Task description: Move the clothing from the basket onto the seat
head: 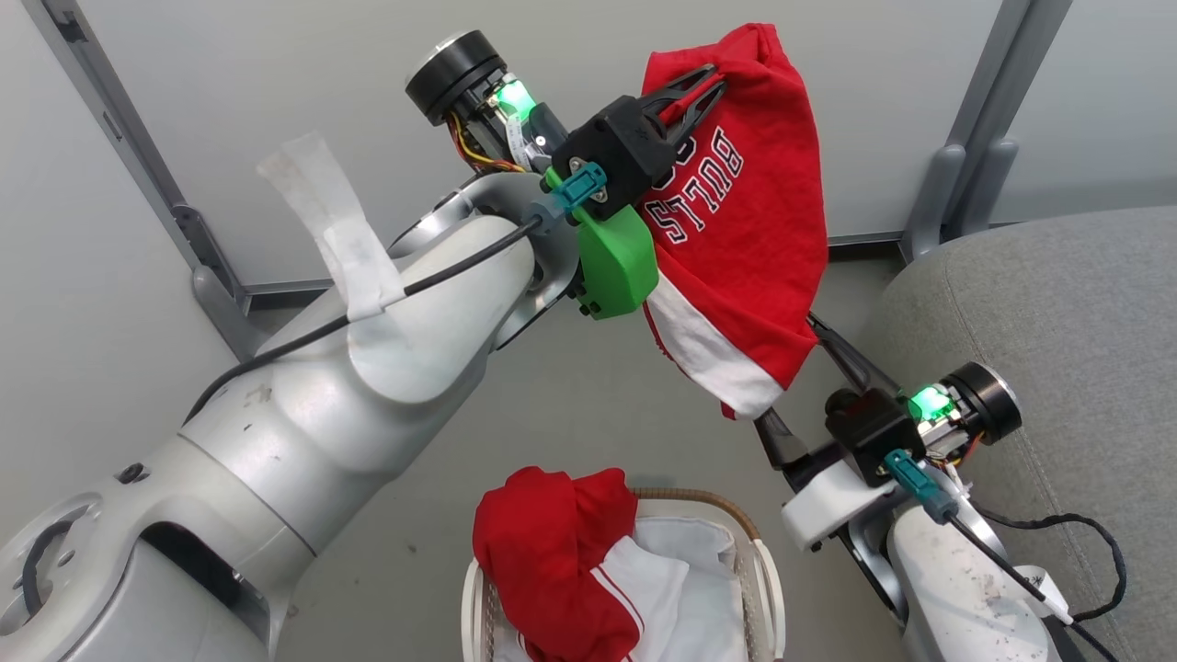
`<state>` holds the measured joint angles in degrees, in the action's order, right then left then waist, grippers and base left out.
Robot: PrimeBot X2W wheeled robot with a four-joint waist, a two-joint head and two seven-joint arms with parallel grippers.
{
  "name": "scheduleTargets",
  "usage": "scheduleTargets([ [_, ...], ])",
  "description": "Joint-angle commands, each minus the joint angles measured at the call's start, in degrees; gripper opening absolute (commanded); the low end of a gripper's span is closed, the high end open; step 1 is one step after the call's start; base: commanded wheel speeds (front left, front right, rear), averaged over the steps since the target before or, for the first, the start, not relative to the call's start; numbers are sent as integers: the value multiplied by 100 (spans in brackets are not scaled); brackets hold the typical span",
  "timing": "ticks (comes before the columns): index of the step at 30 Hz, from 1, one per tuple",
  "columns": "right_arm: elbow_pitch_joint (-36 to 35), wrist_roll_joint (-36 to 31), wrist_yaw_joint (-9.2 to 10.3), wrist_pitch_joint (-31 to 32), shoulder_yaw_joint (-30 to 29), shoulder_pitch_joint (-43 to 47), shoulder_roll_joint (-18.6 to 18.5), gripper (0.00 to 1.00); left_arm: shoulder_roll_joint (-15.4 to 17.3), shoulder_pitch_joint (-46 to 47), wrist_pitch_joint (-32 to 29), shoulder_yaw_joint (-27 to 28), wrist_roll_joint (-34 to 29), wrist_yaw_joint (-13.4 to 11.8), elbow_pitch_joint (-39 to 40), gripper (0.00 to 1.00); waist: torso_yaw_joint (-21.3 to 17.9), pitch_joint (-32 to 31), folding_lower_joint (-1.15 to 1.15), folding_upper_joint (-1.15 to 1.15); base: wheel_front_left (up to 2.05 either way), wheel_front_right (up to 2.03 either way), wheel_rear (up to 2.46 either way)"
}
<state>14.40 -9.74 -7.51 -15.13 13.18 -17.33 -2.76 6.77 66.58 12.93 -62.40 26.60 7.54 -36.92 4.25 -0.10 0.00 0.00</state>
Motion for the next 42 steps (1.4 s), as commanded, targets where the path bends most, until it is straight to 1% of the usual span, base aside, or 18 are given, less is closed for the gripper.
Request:
scheduleTargets([
  [1,-83,32,4,-4,-43,-74,-23,100,3,88,34,-12,41,-15,8,0,3,-5,0,0,0,0,0],
  [8,-348,146,4,-4,-73,-310,-22,100,-5,-20,68,-83,100,-15,3,0,11,-19,0,0,0,0,0],
  [12,-319,254,4,-4,-38,-428,-24,100,1,-84,86,-114,148,-14,-7,0,17,-26,0,0,0,0,0],
  [13,-299,270,4,-4,-32,-458,-23,62,7,-98,90,-121,150,-14,-9,0,19,-25,0,0,0,0,0],
  [14,-271,301,4,-4,-12,-479,-21,38,15,-115,92,-125,158,-14,-13,0,19,-24,0,0,0,0,0],
  [15,-236,321,4,-4,1,-482,-21,18,23,-132,96,-128,174,-14,-20,0,19,-22,0,0,0,0,0],
  [16,-205,337,4,-4,12,-489,-23,7,31,-142,101,-128,184,-14,-28,0,18,-20,0,0,0,0,0],
  [17,-168,358,4,-4,24,-509,-23,0,38,-146,109,-131,197,-14,-34,0,17,-16,0,0,0,0,0],
  [33,-101,433,4,-4,14,-558,-22,0,100,-227,150,-129,306,-63,-86,0,-33,36,0,0,0,0,0],
  [42,-99,441,4,-4,-25,-564,-22,0,122,-412,180,-81,404,-142,-110,0,-34,72,0,0,0,0,0],
])
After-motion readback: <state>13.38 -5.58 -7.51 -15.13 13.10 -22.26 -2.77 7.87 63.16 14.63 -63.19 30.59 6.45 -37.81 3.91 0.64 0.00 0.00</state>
